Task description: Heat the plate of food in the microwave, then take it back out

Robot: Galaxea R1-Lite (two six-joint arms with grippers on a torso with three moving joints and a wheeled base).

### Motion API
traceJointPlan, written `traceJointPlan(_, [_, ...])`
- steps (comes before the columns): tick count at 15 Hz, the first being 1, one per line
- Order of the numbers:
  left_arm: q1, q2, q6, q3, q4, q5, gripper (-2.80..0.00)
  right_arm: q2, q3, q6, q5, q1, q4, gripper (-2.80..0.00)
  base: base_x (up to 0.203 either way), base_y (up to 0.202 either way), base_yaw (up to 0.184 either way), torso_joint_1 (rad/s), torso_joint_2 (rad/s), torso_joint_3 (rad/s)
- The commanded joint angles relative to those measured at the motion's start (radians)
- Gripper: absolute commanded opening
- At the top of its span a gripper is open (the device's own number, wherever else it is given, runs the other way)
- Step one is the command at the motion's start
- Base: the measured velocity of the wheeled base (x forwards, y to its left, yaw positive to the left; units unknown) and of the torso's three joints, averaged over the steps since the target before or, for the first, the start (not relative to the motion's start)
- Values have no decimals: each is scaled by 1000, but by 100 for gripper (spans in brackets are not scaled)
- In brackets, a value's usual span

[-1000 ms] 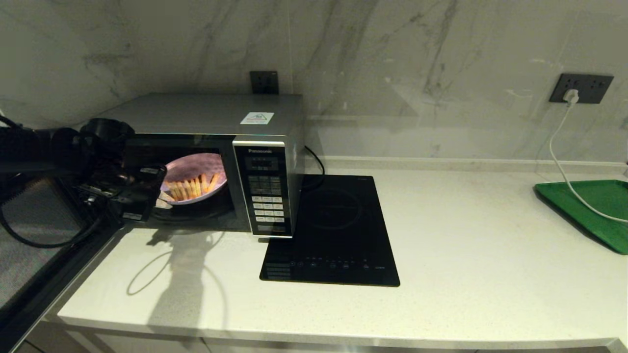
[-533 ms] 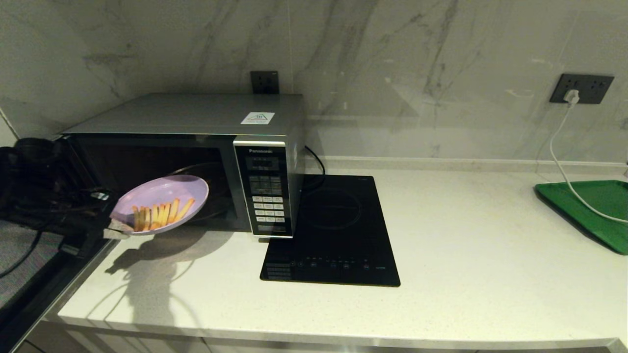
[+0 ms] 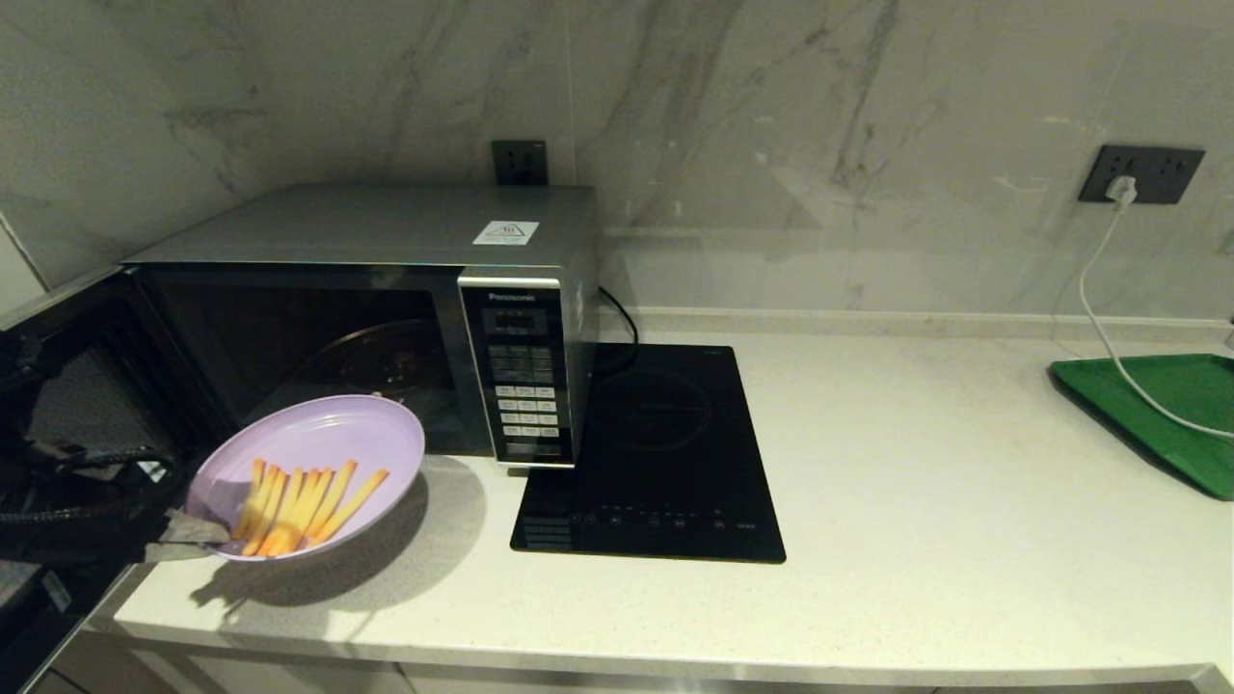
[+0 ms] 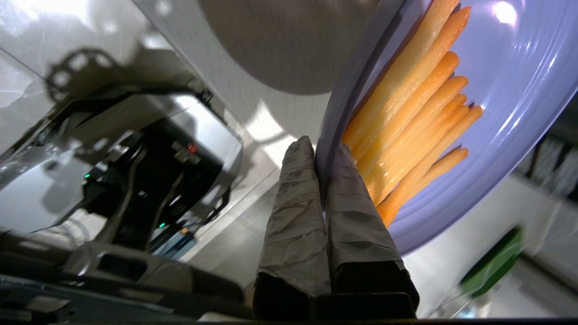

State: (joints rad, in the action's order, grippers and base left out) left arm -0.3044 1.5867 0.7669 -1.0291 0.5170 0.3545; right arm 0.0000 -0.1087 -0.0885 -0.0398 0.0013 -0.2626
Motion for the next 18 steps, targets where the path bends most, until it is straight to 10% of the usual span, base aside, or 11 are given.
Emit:
traceJointPlan(1, [96, -37, 1, 46, 6, -1, -280, 0, 0, 0, -1, 0, -1, -280, 0, 0, 0, 0, 0, 0])
traceJointPlan(7, [358, -31, 2, 81, 6, -6, -280, 0, 0, 0, 0, 0, -1, -280, 0, 0, 0, 0, 0, 0])
traceJointPlan(18, [729, 205, 54, -44, 1, -219, -280, 0, 0, 0, -2, 0, -1, -280, 0, 0, 0, 0, 0, 0])
